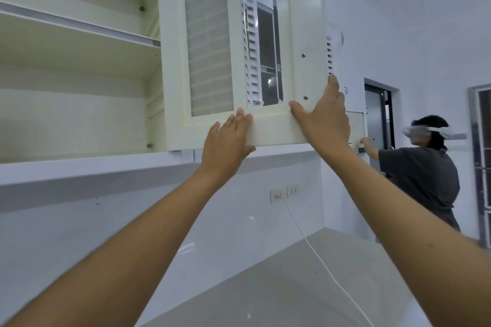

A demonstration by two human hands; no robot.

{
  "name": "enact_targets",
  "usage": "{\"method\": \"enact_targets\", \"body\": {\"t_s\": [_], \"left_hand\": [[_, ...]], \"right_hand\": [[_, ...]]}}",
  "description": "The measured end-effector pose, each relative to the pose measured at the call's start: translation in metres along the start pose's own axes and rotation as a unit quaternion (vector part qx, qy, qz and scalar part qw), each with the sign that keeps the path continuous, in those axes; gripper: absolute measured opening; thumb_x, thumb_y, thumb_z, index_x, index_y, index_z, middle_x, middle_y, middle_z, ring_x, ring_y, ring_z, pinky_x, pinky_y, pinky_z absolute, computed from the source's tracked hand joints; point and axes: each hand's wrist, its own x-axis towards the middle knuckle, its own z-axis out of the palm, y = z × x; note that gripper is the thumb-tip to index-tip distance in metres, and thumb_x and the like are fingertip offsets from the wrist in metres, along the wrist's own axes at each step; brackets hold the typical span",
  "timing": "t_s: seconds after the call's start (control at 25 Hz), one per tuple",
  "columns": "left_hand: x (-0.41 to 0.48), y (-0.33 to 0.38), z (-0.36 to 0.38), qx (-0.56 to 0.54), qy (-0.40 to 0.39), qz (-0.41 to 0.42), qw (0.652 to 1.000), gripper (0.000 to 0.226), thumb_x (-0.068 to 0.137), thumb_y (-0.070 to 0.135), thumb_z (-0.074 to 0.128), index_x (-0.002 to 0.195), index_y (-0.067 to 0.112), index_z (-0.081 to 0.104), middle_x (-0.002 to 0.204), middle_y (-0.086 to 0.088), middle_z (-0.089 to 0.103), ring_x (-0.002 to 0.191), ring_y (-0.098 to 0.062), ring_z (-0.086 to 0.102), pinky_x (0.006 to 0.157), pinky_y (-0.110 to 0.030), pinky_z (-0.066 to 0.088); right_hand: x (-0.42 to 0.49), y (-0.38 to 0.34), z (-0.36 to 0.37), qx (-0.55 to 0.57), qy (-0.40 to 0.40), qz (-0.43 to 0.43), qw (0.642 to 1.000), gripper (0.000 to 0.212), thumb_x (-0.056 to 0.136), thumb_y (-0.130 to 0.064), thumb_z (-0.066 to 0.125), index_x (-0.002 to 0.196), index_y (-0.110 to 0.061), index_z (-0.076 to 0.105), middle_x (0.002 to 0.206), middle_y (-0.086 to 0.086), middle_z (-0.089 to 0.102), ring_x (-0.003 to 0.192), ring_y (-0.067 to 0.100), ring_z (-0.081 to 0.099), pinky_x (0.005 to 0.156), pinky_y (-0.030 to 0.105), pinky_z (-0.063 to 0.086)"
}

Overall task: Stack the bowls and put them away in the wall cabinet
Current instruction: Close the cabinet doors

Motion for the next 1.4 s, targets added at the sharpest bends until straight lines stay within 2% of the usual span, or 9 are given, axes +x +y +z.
{"method": "enact_targets", "body": {"t_s": [0.32,0.6,0.72,0.84,0.96,1.08,1.16,1.32,1.4], "left_hand": [[-0.035,-0.045,-0.058,-0.068,-0.016,0.048,0.996,0.071,0.088,0.027,0.068,0.147,0.015,0.031,0.156,-0.005,0.037,0.137,-0.029,0.044,0.106,-0.043,0.039],[-0.084,-0.122,-0.139,-0.216,-0.11,0.019,0.97,0.065,0.095,0.018,0.054,0.151,0.032,0.024,0.152,-0.001,0.043,0.129,-0.027,0.051,0.103,-0.034,0.043],[-0.111,-0.162,-0.177,-0.354,-0.07,-0.078,0.929,0.05,0.1,0.027,0.046,0.148,0.032,0.033,0.152,0.004,0.042,0.137,-0.016,0.044,0.109,-0.039,0.042],[-0.127,-0.188,-0.21,-0.474,-0.031,-0.154,0.867,0.039,0.104,0.038,0.032,0.133,0.025,0.053,0.13,0.002,0.061,0.122,-0.019,0.059,0.089,-0.033,0.054],[-0.142,-0.211,-0.24,-0.537,-0.008,-0.21,0.817,0.05,0.102,0.048,0.022,0.122,0.023,0.061,0.12,-0.001,0.069,0.107,-0.017,0.067,0.074,-0.031,0.056],[-0.157,-0.232,-0.253,-0.554,-0.012,-0.21,0.806,0.046,0.098,0.055,0.028,0.114,0.029,0.063,0.11,0.006,0.073,0.095,-0.009,0.07,0.072,-0.027,0.059],[-0.165,-0.244,-0.255,-0.529,0.005,-0.203,0.824,0.037,0.094,0.048,0.045,0.121,0.026,0.058,0.109,0.006,0.071,0.096,-0.011,0.068,0.078,-0.033,0.058],[-0.178,-0.268,-0.25,-0.398,0.086,-0.214,0.888,0.055,0.091,0.024,0.062,0.141,0.02,0.039,0.112,0.001,0.07,0.098,-0.019,0.069,0.078,-0.041,0.063],[-0.183,-0.282,-0.244,-0.315,0.108,-0.223,0.916,0.062,0.092,0.023,0.059,0.148,0.023,0.03,0.119,-0.005,0.066,0.103,-0.024,0.066,0.087,-0.044,0.058]], "right_hand": [[-0.06,-0.083,-0.012,-0.012,0.09,-0.024,0.996,0.077,0.087,-0.043,0.059,0.148,-0.02,0.018,0.139,0.01,0.042,0.116,0.03,0.052,0.078,0.037,0.041],[-0.139,-0.199,0.001,0.147,0.129,-0.073,0.978,0.05,0.097,-0.042,0.036,0.142,-0.019,0.037,0.133,0.003,0.045,0.113,0.015,0.049,0.078,0.024,0.036],[-0.166,-0.239,0.021,0.238,0.152,-0.089,0.955,0.041,0.096,-0.035,0.039,0.127,-0.015,0.057,0.112,0.0,0.041,0.103,0.013,0.045,0.077,0.009,0.036],[-0.186,-0.256,0.045,0.27,0.177,-0.107,0.94,0.038,0.096,-0.029,0.039,0.125,-0.013,0.058,0.116,0.007,0.048,0.108,0.014,0.042,0.094,0.018,0.036],[-0.211,-0.263,0.081,0.343,0.072,-0.089,0.932,0.043,0.1,-0.031,0.036,0.139,-0.014,0.042,0.136,0.004,0.046,0.126,0.014,0.043,0.109,0.038,0.038],[-0.232,-0.265,0.118,0.396,-0.054,-0.034,0.916,0.052,0.1,-0.044,0.029,0.148,-0.023,0.027,0.149,-0.004,0.04,0.132,0.002,0.038,0.108,0.017,0.032],[-0.243,-0.267,0.143,0.378,-0.126,-0.033,0.917,0.055,0.1,-0.049,0.026,0.15,-0.026,0.022,0.151,-0.006,0.039,0.127,-0.007,0.035,0.1,0.005,0.027],[-0.258,-0.271,0.186,0.273,-0.209,-0.122,0.931,0.057,0.101,-0.047,0.024,0.15,-0.019,0.023,0.159,-0.002,0.023,0.145,0.007,0.02,0.12,0.035,0.019],[-0.261,-0.272,0.205,0.215,-0.224,-0.168,0.936,0.056,0.102,-0.044,0.022,0.151,-0.018,0.018,0.161,-0.001,0.014,0.147,0.01,0.012,0.121,0.038,0.014]]}}
